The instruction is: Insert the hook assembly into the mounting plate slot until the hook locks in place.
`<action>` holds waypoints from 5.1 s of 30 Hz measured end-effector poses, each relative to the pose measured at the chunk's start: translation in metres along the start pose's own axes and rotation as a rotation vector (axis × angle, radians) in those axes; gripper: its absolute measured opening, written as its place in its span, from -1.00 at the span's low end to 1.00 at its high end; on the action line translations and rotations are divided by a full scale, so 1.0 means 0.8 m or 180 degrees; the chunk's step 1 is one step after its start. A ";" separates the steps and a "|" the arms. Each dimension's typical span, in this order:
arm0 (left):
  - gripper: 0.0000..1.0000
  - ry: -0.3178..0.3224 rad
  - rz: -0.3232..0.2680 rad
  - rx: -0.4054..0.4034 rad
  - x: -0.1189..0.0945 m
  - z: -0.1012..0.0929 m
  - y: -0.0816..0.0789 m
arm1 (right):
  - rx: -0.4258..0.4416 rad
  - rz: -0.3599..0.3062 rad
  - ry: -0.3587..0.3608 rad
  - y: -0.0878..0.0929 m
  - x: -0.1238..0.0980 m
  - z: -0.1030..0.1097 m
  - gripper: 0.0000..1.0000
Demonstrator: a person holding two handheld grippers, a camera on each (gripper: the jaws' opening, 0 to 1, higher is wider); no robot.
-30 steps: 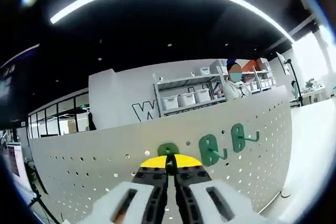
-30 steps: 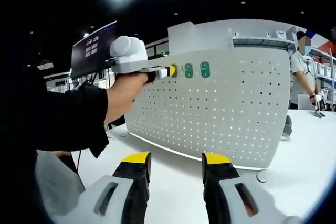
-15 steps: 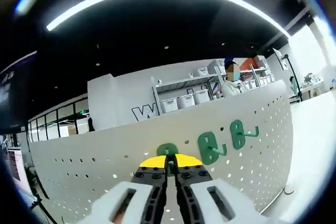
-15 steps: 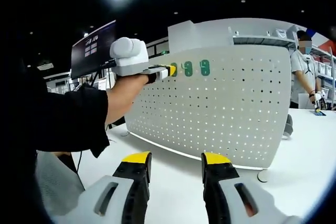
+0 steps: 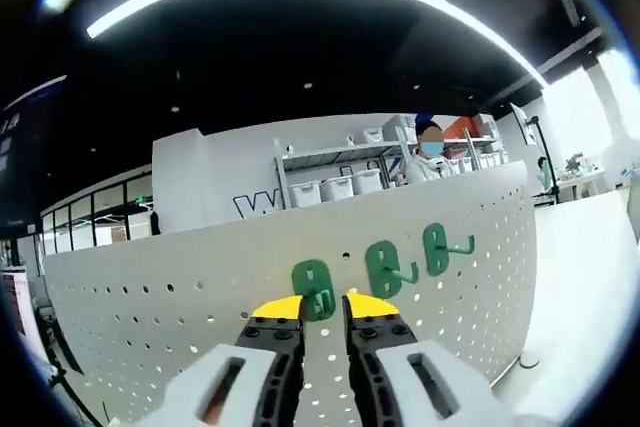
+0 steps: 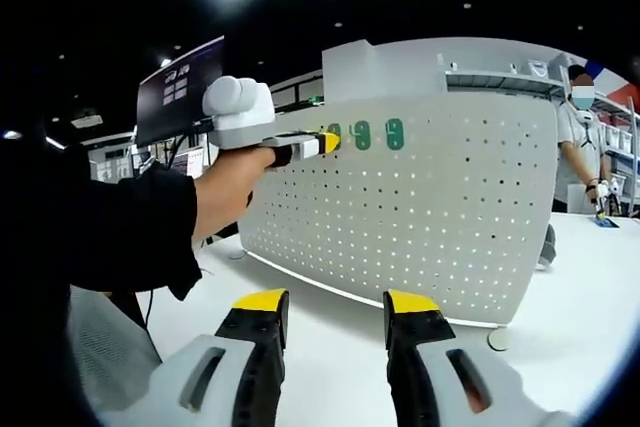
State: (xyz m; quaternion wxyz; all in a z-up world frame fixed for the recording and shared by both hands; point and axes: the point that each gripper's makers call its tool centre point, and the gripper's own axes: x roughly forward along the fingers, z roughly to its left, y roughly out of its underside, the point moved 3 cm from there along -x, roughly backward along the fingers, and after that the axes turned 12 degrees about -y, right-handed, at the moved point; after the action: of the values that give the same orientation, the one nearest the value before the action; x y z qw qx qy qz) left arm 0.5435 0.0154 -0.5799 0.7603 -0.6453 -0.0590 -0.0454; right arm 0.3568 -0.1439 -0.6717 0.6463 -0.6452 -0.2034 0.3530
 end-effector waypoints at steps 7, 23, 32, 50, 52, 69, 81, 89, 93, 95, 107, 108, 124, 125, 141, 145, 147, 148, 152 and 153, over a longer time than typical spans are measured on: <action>-0.65 0.0146 0.0047 -0.0010 -0.020 0.002 0.003 | -0.0049 -0.0019 0.0032 -0.007 -0.003 0.007 -0.29; -0.50 0.0364 0.0171 -0.0130 -0.069 0.044 0.005 | -0.0137 -0.0051 -0.0004 -0.019 0.001 0.029 -0.29; -0.46 0.0361 0.0246 -0.0244 -0.106 0.082 0.014 | -0.0175 -0.0039 -0.0076 -0.021 0.007 0.039 -0.29; -0.44 0.0274 0.0418 -0.0316 -0.173 0.138 0.042 | -0.0271 -0.0001 -0.0238 -0.028 0.025 0.059 -0.29; -0.44 0.0262 0.0446 -0.0335 -0.184 0.144 0.046 | -0.0278 0.0013 -0.0260 -0.028 0.028 0.062 -0.29; -0.44 0.0337 0.0646 -0.0383 -0.252 0.148 0.083 | -0.0331 0.0118 -0.0394 -0.022 0.048 0.075 -0.30; -0.44 0.0386 0.0777 -0.0416 -0.276 0.141 0.104 | -0.0394 0.0207 -0.0480 -0.018 0.071 0.074 -0.31; -0.44 0.0399 0.0834 -0.0430 -0.281 0.139 0.116 | -0.0423 0.0336 -0.0539 -0.002 0.091 0.068 -0.32; -0.44 0.0416 0.0871 -0.0442 -0.285 0.136 0.122 | -0.0402 0.0433 -0.0583 0.015 0.105 0.067 -0.32; -0.44 0.0415 0.0887 -0.0448 -0.286 0.137 0.124 | -0.0403 0.0466 -0.0598 0.022 0.111 0.066 -0.33; -0.44 0.0444 0.0987 -0.0474 -0.288 0.135 0.138 | -0.0326 0.0816 -0.0772 0.077 0.159 0.064 -0.34; -0.44 0.0449 0.0998 -0.0481 -0.287 0.135 0.140 | -0.0323 0.0831 -0.0780 0.080 0.162 0.063 -0.34; -0.46 0.0522 0.1172 -0.0527 -0.284 0.131 0.161 | -0.0246 0.1268 -0.0932 0.141 0.209 0.059 -0.34; -0.46 0.0529 0.1178 -0.0528 -0.284 0.130 0.161 | -0.0241 0.1293 -0.0945 0.144 0.211 0.060 -0.34; -0.46 0.0617 0.1252 -0.0563 -0.284 0.124 0.166 | -0.0244 0.1590 -0.1037 0.183 0.237 0.064 -0.34; -0.46 0.0618 0.1253 -0.0573 -0.284 0.124 0.166 | -0.0233 0.1647 -0.1042 0.192 0.237 0.063 -0.35; -0.47 0.0614 0.1251 -0.0578 -0.284 0.125 0.166 | -0.0234 0.1658 -0.1049 0.194 0.235 0.065 -0.35; -0.47 0.0614 0.1252 -0.0581 -0.284 0.125 0.166 | -0.0236 0.1666 -0.1052 0.196 0.234 0.065 -0.35; -0.47 0.0620 0.1249 -0.0583 -0.285 0.124 0.166 | -0.0238 0.1687 -0.1054 0.198 0.227 0.067 -0.35; -0.47 0.0622 0.1249 -0.0583 -0.285 0.124 0.166 | -0.0245 0.1686 -0.1054 0.199 0.225 0.067 -0.35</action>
State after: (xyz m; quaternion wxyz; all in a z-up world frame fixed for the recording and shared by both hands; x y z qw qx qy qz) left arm 0.3344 0.1336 -0.7272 0.6949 -0.7032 0.1458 0.0358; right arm 0.4078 0.0096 -0.8576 0.4651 -0.6334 -0.1439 0.6014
